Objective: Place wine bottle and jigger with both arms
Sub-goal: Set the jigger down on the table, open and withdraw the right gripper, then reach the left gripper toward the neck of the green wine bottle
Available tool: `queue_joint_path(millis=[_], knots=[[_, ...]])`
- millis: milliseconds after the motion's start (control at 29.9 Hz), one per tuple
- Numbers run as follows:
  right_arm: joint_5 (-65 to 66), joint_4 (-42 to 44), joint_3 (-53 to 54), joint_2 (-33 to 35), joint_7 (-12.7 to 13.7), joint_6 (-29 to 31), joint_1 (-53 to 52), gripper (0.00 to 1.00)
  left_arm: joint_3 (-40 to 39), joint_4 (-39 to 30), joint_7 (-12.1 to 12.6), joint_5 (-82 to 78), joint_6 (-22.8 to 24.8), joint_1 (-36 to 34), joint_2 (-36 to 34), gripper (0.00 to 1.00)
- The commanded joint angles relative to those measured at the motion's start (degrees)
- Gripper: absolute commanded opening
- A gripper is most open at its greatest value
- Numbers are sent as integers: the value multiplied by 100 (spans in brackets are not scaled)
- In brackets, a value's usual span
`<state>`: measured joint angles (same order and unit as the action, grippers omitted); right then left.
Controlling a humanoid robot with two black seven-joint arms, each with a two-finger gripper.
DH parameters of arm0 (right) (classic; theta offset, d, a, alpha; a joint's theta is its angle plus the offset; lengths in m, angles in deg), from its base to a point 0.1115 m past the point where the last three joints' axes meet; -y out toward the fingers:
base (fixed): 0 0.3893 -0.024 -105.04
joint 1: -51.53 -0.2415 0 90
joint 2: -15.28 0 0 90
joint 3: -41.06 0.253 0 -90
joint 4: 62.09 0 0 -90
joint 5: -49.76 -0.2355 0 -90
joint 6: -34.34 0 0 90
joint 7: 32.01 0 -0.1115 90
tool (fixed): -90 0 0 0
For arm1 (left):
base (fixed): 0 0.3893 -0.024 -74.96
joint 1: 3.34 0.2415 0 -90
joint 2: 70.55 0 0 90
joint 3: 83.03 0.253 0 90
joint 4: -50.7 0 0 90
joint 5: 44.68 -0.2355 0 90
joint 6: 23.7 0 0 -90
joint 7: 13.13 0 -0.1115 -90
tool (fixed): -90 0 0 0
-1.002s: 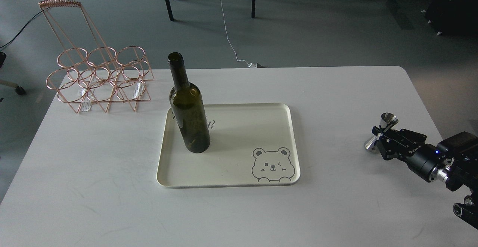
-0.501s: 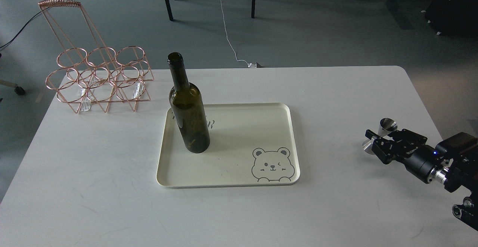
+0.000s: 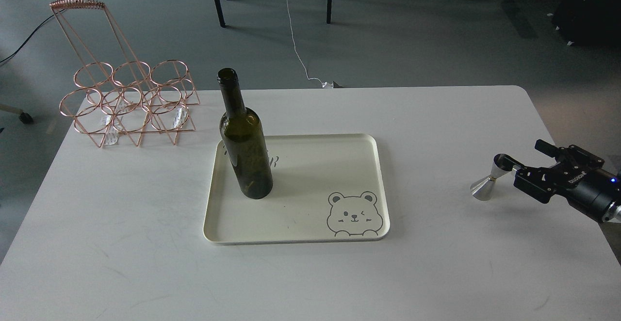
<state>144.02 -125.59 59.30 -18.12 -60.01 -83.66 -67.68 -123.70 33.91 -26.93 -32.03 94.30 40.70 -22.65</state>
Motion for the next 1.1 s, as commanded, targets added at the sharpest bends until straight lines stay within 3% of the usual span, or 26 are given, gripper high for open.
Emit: queue_joint_path(millis=[0,167,301,468,635,1069], knots=[[-39,31,21,0,0,0,-689,94,6,0,88,-8,0,-53,-18,98],[-1064,84,13,-131,0,0,-1620,97,15,-17,290,-140,0,-96,-149,98],[-1997,399,-5,-500,0,5,-2350,97,24,-70,299,-193,0,-193,-308,98],[-3209,1339,30,-1221,0,707,-2808,97,24,-561,255,-938,0,-369,-606,98],[-4553,2148,48,-1810,0,1235,-2914,97,15,-1588,229,-2010,0,-387,-1177,98],[-8789,3115,540,-2065,0,3281,-2660,98,-20,-4875,211,-3953,0,-571,-2672,98]])
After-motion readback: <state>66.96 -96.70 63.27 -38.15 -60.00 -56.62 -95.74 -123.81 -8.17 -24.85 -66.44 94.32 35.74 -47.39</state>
